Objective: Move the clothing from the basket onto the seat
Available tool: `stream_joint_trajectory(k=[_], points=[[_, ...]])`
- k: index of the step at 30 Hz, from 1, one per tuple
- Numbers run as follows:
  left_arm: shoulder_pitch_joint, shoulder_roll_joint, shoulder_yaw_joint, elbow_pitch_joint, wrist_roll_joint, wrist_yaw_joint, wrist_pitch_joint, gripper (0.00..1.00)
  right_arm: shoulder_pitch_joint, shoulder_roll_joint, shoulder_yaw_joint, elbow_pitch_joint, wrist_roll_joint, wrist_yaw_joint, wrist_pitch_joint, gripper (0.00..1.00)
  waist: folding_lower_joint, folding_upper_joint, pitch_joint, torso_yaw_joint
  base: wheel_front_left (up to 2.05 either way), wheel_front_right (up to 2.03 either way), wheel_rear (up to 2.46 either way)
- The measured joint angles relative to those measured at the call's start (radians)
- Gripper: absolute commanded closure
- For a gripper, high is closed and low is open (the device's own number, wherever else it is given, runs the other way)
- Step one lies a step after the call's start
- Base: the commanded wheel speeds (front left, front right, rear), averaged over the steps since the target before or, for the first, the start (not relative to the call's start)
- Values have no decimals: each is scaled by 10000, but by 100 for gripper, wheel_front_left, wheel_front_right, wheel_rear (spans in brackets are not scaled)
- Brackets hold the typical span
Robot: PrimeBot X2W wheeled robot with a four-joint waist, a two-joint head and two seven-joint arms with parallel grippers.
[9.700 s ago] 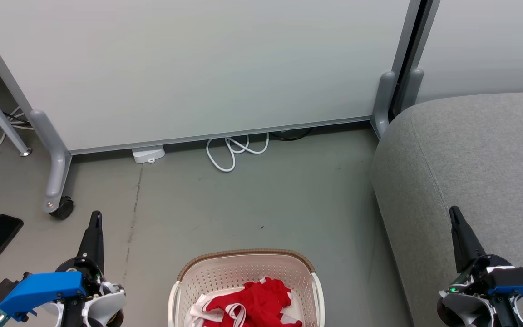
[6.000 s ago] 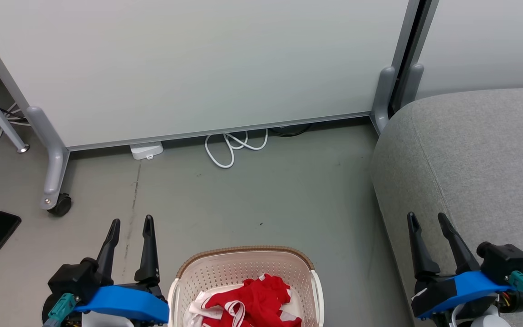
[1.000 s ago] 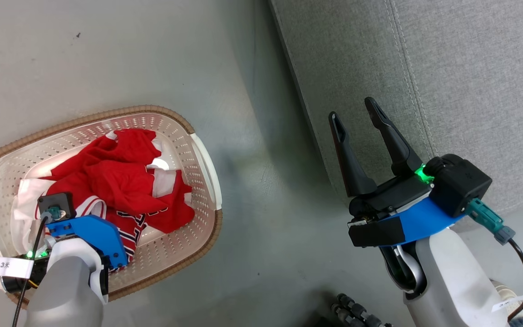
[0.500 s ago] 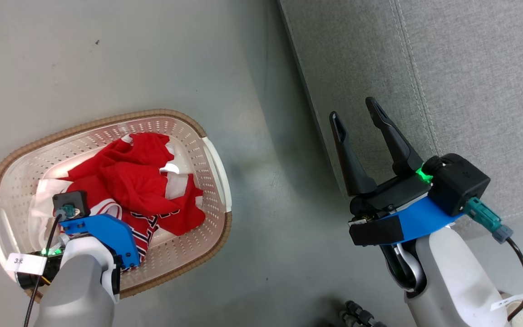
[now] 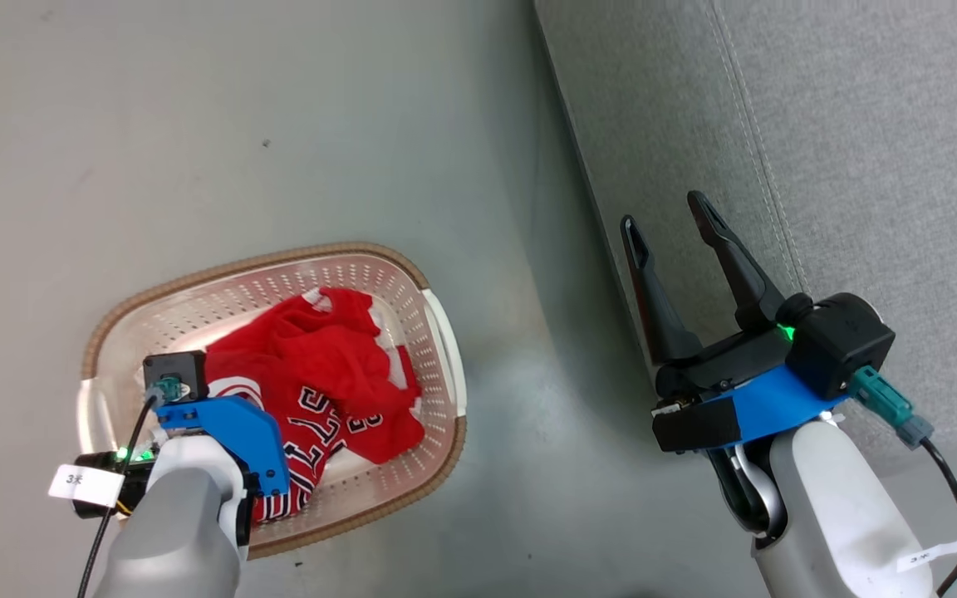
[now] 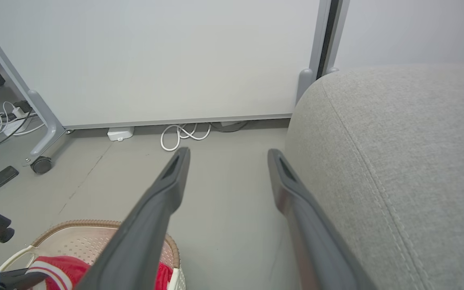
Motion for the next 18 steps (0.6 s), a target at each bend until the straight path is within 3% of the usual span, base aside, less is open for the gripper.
stream_joint_trajectory(k=[18], points=[[493, -453, -746, -468, -190, -849, -792, 100, 1076, 2, -458, 821, -610, 0, 2, 0, -2, 0, -2671, 1260, 0, 0, 0]])
